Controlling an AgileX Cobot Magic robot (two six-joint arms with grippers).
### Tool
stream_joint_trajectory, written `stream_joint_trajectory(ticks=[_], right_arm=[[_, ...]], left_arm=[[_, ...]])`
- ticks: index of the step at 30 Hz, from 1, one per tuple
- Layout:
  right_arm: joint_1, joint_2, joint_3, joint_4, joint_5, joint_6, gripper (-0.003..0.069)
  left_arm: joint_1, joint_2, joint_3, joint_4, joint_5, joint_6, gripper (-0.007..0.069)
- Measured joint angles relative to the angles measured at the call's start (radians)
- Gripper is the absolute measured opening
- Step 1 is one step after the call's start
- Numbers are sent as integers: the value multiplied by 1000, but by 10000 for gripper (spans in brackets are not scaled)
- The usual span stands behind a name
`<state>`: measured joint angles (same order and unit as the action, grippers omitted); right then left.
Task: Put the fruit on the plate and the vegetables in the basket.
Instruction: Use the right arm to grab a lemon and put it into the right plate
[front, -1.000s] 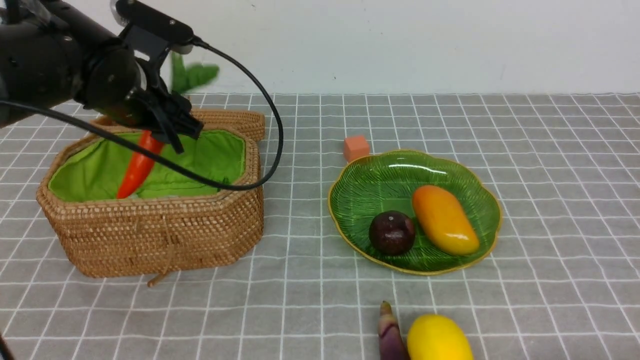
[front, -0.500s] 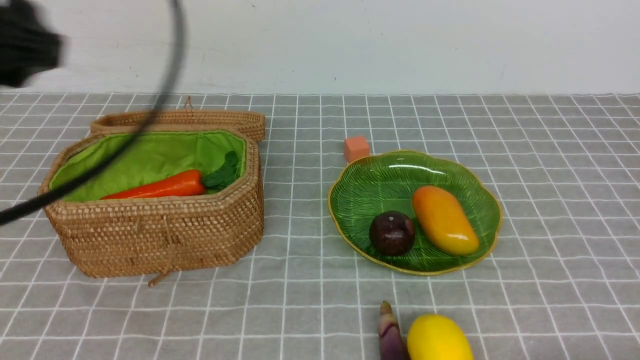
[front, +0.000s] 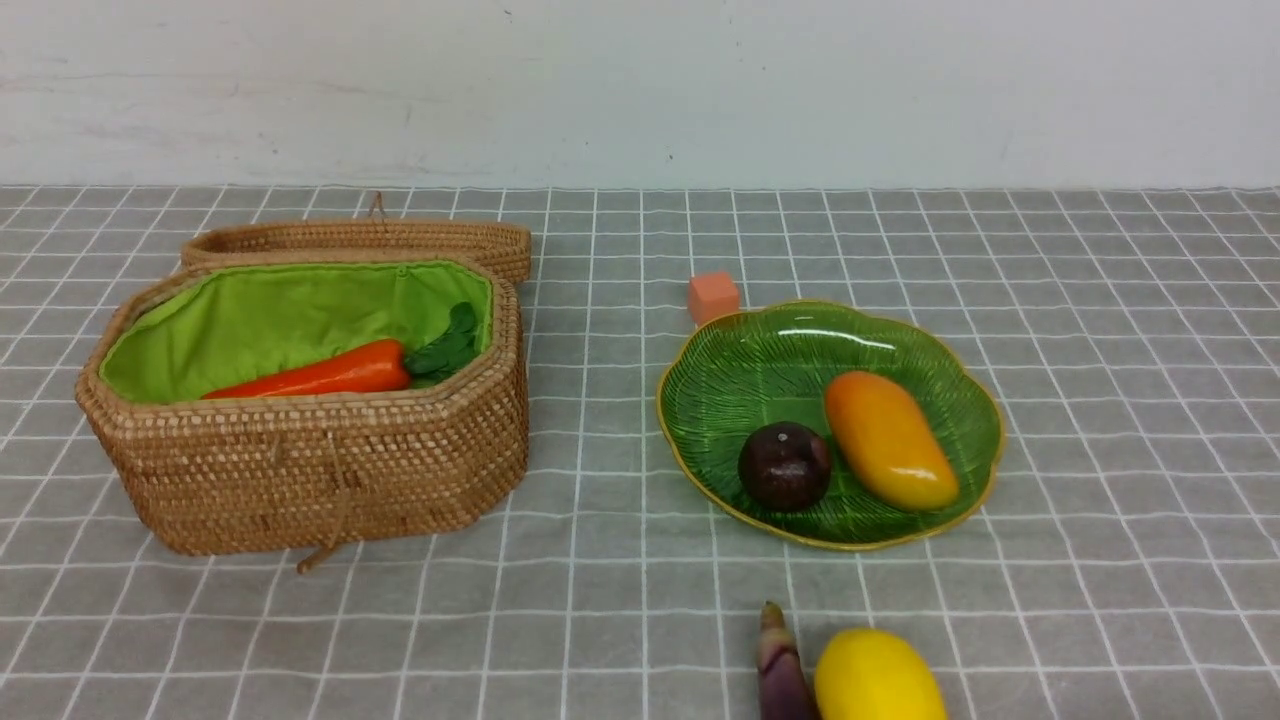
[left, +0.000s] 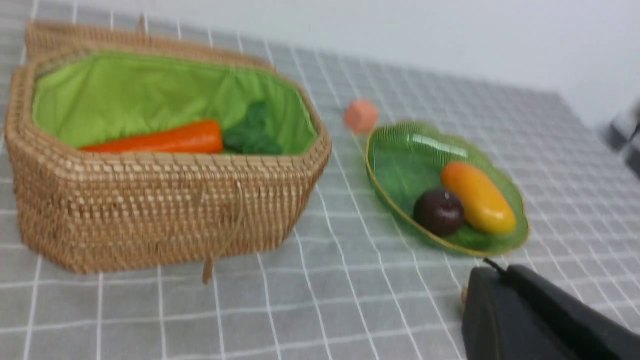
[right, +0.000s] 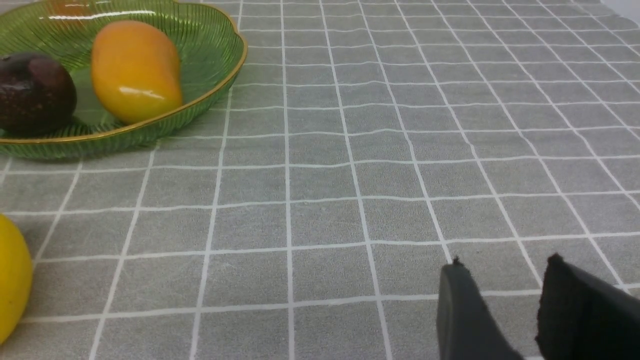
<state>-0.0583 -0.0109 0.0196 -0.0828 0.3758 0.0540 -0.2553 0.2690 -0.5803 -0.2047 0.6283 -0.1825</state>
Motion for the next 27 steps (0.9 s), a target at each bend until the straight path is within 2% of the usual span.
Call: stream_joint_trajectory(ticks=[6,9,12,13,14,17,21,27], right_arm=[[0,0,0,0,0,0,240],[0,0,0,0,0,0,240],[0,0,0,0,0,0,240],[0,0,0,0,0,0,240],[0,0,0,0,0,0,240],[0,0,0,0,0,0,240],[0,0,0,0,0,0,240],[0,0,0,0,0,0,240]], left_arm=[[0,-25,146,0,-51,0,-13],[0,-21,190,2,-131,0,-13],[0,-3,273,83,-338,0,-13],[0,-2,278,90,-338,0,-13],[-3,-3,317,149,-443,0,-13],[-42,-70,386,205,-546,0,-13],[-50,-191,472,233,-580,0,-13],[77,-277,595,237,-567,0,-13]])
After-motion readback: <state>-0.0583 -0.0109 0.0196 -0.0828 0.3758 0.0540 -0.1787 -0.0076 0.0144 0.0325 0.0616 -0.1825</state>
